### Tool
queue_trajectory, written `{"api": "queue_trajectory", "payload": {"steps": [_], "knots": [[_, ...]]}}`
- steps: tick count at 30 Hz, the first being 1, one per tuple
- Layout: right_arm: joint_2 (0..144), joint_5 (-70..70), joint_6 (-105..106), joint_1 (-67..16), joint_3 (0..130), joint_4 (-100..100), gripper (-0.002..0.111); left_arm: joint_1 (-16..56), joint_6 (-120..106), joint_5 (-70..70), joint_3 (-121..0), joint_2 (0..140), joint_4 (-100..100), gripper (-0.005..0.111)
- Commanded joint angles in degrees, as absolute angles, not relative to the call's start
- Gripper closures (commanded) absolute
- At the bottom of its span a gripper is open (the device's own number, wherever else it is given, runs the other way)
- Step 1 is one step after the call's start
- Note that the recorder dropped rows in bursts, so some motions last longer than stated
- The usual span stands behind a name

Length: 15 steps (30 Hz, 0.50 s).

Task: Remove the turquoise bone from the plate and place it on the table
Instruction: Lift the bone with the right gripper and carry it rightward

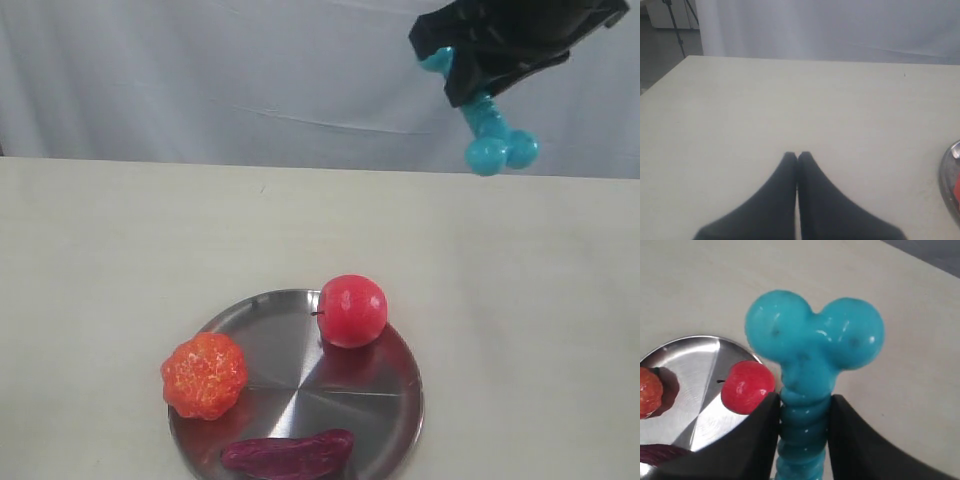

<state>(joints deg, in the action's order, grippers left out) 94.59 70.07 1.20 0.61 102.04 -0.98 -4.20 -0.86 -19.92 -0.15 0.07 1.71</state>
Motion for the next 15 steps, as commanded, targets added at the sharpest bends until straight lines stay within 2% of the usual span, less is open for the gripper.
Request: {"api": "queue_trajectory", "payload": {"steps": [1,9,15], "knots": [[93.7,70.0,1.2,3.9,101.1,0.0,0.109,-4.5,-0.6,-19.6,0.0,0.0,1.9,0.107],[94.4,70.0,3.7,4.5,91.3,-1.4,0.109,-4.5,-0.6,-19.6,0.0,0.0,1.9,0.107],[97.1,61.8,4.3,4.5,84.6,-1.6,0.109,-4.5,-0.6,-19.6,0.0,0.0,1.9,0.107]]}}
